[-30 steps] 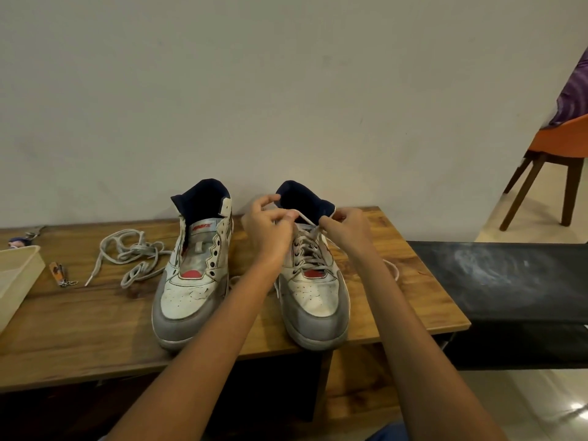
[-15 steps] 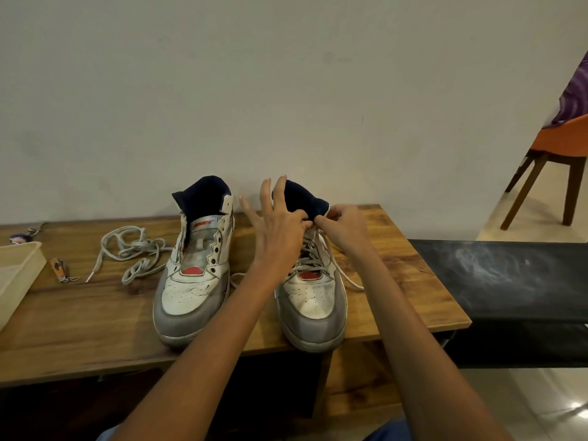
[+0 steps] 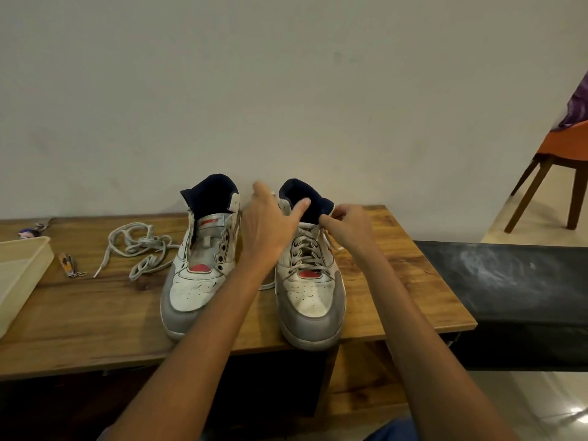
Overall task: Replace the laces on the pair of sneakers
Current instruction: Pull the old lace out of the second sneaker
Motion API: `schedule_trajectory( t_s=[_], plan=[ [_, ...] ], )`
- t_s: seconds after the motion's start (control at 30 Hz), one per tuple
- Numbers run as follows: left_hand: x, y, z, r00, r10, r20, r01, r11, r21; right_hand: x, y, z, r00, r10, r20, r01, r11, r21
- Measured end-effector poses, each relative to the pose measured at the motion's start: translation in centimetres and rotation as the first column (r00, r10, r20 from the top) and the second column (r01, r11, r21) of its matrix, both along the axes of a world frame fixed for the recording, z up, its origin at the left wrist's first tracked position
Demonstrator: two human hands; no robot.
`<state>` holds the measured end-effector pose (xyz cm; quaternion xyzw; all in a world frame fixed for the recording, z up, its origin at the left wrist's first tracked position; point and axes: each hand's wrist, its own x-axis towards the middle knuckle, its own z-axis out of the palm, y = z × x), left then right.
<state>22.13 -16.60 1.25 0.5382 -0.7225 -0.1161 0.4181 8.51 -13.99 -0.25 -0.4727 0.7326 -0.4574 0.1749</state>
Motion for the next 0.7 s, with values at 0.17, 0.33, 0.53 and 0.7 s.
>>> schedule_trajectory(
  t_s=[0.17,0.33,0.53,0.7],
  plan=[
    [-0.6,0.2,-0.9,0.998,-0.068,0.004,0.067,0.993,0.1,-0.1,0.1,-0.1,0.999,0.015,-0.049,-0.015,1.0,-0.013],
    [-0.6,-0.6,-0.9,0.973,-0.203,0.106,0.192,0.975,0.11,-0.1,0.0,0.0,0.998,0.018,-0.056,-0.018,1.0,-0.001],
    [-1.1,0.2,-1.7,0.921,-0.214,0.325,0.25,0.966,-0.072,-0.1,0.0,0.0,0.999,0.008,-0.037,-0.008,1.0,0.0],
    [0.3,-0.2,3.7,0.118,0.081,-0.99,0.185,0.978,0.102,-0.4,0.0,0.1,1.0,0.029,-0.011,-0.029,1.0,0.008]
  ],
)
